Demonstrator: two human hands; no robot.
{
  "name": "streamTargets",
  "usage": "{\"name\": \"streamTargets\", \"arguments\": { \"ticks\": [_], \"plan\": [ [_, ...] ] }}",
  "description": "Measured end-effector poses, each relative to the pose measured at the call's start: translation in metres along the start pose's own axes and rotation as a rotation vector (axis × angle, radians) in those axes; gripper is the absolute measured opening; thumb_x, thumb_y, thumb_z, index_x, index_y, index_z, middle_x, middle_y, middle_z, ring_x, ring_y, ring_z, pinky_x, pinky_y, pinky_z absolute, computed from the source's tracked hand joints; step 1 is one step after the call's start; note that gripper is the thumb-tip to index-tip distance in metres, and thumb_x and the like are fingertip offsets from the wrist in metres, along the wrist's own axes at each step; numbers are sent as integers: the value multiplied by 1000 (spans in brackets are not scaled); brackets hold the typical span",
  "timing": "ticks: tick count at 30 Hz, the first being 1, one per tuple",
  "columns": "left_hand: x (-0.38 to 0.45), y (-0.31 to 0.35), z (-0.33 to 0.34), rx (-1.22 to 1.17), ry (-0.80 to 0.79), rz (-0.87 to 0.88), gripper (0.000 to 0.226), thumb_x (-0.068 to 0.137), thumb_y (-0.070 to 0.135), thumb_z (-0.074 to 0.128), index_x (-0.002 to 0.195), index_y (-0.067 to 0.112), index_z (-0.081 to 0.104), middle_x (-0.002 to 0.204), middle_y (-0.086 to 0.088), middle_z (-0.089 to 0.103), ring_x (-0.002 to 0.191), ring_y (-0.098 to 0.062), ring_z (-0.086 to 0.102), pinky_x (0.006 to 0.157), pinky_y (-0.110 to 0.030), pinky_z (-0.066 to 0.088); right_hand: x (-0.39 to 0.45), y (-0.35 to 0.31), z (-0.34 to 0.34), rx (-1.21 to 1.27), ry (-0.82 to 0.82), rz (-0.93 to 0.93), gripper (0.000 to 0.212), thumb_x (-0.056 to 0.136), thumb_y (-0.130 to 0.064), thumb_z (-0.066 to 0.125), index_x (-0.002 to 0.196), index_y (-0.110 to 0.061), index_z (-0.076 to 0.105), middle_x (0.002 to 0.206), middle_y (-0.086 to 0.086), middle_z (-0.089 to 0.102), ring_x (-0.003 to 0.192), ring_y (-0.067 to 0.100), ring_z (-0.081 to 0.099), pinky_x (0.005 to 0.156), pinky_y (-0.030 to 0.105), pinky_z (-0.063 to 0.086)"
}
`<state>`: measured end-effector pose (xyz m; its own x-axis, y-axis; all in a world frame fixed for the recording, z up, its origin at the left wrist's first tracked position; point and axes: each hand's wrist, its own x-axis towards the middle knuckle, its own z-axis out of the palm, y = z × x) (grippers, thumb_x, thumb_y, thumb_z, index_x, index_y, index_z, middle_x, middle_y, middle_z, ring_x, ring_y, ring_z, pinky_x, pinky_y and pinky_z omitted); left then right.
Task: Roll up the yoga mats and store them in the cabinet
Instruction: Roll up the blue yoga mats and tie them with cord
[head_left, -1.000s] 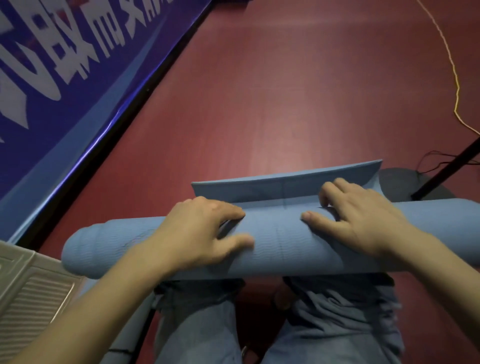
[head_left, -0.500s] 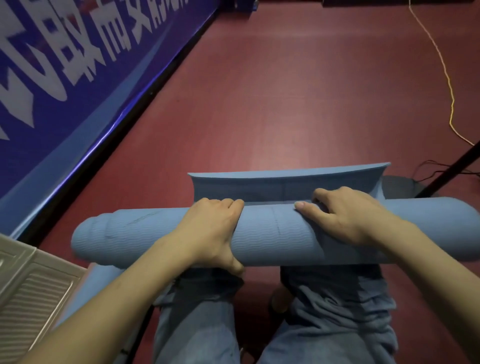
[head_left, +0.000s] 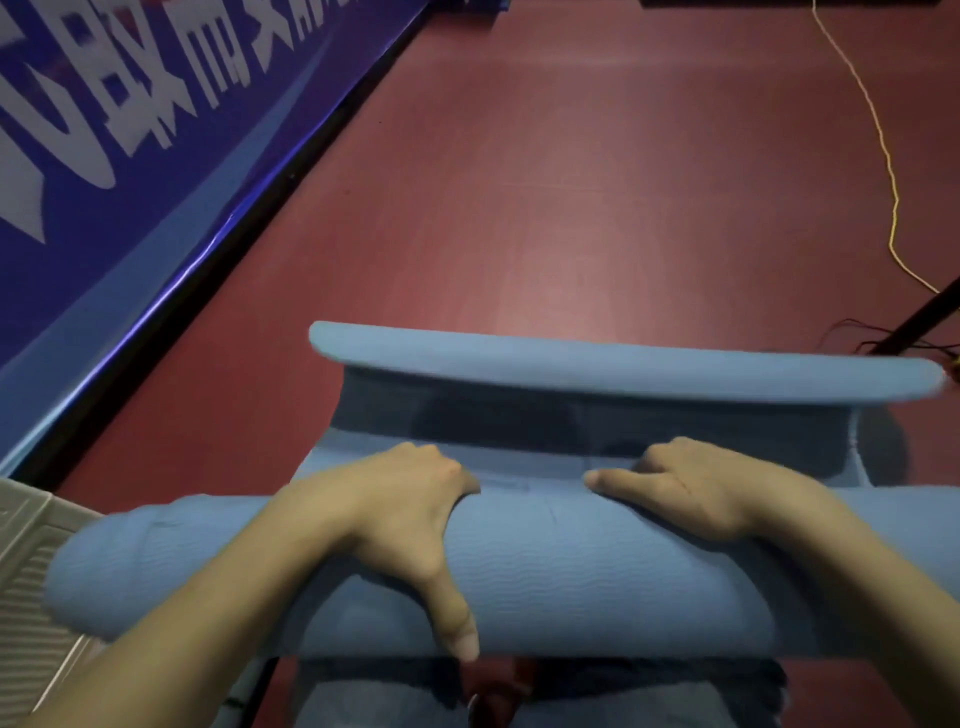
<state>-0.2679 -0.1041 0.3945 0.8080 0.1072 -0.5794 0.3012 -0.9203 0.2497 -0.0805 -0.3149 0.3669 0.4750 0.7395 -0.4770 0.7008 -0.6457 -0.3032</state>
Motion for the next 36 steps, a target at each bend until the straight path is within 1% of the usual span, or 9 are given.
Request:
{"name": "streamTargets", "arguments": {
  "ticks": [4, 8, 11, 13, 18, 22, 25, 30, 36],
  "plan": [
    [7, -6, -1, -69, -38, 17, 81, 26, 80, 86, 90, 36, 64, 81, 24, 69, 73, 2, 65, 69, -30, 59, 0, -1, 1, 49, -14, 18, 68, 94, -75, 34, 65, -21, 63, 71, -8, 66, 71, 8, 60, 74, 30, 47],
    [20, -11, -3, -160, -73, 49, 81, 26, 77, 88, 95, 38, 67, 87, 26, 71, 77, 1, 68, 73, -32, 60, 9, 7, 1, 67, 85, 20, 60, 89, -79, 36, 100, -30, 69, 102, -11, 71, 93, 10, 64, 90, 39, 52],
    [27, -15, -7, -197, -51, 104, 89, 29, 75, 89, 108, 41, 67, 98, 27, 71, 88, 2, 67, 83, -31, 58, 13, 9, -2, 37, 189, -15, 65, 95, -66, 43, 150, -33, 41, 152, -12, 44, 136, 13, 43, 109, 37, 39],
    [30, -18, -10, -229, -33, 131, 96, 30, 74, 90, 118, 41, 65, 105, 29, 69, 96, 4, 66, 89, -29, 56, 15, 7, -6, 15, 218, -21, 71, 96, -64, 40, 158, -30, 29, 162, -12, 31, 147, 12, 29, 116, 37, 32],
    [34, -28, -12, -298, 31, 174, 94, 35, 71, 91, 121, 46, 62, 115, 31, 66, 106, 6, 64, 95, -31, 54, 12, 3, -5, -99, 211, 48, 67, 98, -65, 28, 152, -27, 40, 156, -11, 40, 142, 14, 36, 111, 39, 35],
    [32, -39, -11, -347, 173, 210, 97, 45, 70, 92, 132, 44, 57, 123, 30, 63, 117, 10, 58, 103, -30, 49, 4, 4, 1, -173, 253, 67, 70, 92, -70, 7, 127, -35, 57, 130, -14, 57, 125, 14, 49, 99, 39, 40],
    [31, -45, -11, -414, 311, 253, 79, 60, 62, 92, 129, 38, 62, 122, 24, 67, 117, 6, 61, 102, -31, 51, 3, 3, 4, -188, 312, 45, 78, 88, -68, -6, 116, -37, 59, 118, -17, 58, 120, 12, 52, 99, 37, 39],
    [24, -43, -8, -358, 425, 210, 63, 69, 73, 73, 124, 41, 71, 120, 27, 70, 113, 4, 64, 98, -36, 54, 6, 1, 4, -206, 340, 66, 64, 99, -58, 3, 118, -35, 60, 121, -14, 59, 121, 14, 52, 102, 37, 37],
    [2, -13, -14, 24, 345, 43, 85, 66, 89, 57, 139, 46, 56, 137, 26, 60, 122, -7, 58, 98, -40, 50, 4, 0, 7, -243, 422, 25, 62, 99, -57, 9, 78, -25, 58, 86, -8, 64, 90, 19, 61, 79, 37, 34]
  ]
}}
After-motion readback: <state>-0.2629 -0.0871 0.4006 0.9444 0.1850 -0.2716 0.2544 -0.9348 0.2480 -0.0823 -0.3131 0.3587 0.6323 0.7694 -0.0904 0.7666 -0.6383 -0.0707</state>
